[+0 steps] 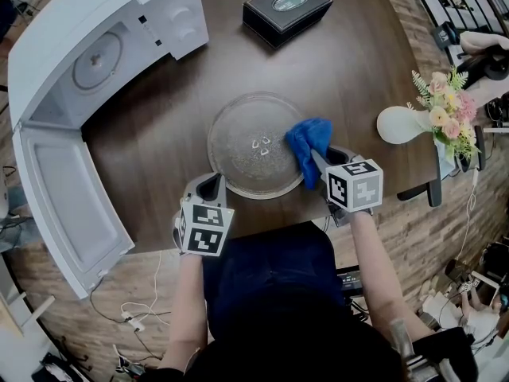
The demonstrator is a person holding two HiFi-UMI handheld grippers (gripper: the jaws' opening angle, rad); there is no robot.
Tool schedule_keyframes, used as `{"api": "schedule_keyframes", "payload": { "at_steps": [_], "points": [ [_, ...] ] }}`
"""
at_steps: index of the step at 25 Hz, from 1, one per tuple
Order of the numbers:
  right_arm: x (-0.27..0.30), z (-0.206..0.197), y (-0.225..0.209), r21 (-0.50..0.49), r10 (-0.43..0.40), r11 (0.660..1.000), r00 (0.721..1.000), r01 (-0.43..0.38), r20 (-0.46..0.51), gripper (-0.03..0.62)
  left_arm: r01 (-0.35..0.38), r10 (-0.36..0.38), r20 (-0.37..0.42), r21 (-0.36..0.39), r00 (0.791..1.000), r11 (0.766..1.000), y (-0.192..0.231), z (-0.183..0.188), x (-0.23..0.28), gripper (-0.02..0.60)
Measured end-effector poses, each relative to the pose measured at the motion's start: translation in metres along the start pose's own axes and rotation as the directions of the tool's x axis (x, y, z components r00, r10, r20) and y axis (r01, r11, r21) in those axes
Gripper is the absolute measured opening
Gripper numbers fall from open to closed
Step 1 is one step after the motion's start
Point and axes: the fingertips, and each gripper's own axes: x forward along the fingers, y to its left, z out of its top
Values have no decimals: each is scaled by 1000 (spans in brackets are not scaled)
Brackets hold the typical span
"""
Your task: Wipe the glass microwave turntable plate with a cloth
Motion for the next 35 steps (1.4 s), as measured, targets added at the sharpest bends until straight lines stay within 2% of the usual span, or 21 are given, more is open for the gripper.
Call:
{"api": "schedule_keyframes", "payload": {
  "at_steps": [7,11,15,19,25,29,32,35],
  "points": [
    [-15,1,-18,-3,-90,996,995,90,43,58,12,-12,3,-24,1000,1000,1,0,0,3],
    [-33,11,-12,-7,-86,996,994,87,72,57,15,-15,8,-30,1000,999,1,0,0,3],
    [-39,17,22,-50,-5,999,996,10,92,55,15,-15,4,-31,1000,999,0,0,0,3],
    [-35,15,70,-76,112,991,990,-106,87,55,17,-17,0,-32,1000,999,-1,-1,0,3],
    [-20,-1,140,-151,273,952,962,-267,24,55,7,-7,1,-15,1000,1000,0,-1,0,3],
    [-5,-12,179,-166,368,914,929,-369,-38,55,10,-10,-1,-18,1000,1000,-1,-1,0,3],
    [13,-26,195,-194,389,895,916,-401,-100,54,10,-10,-1,-17,1000,1000,0,-1,0,3],
    [28,-34,194,-213,360,901,926,-377,-116,52,11,-11,-2,-15,1000,1000,-1,-1,0,3]
  ]
}}
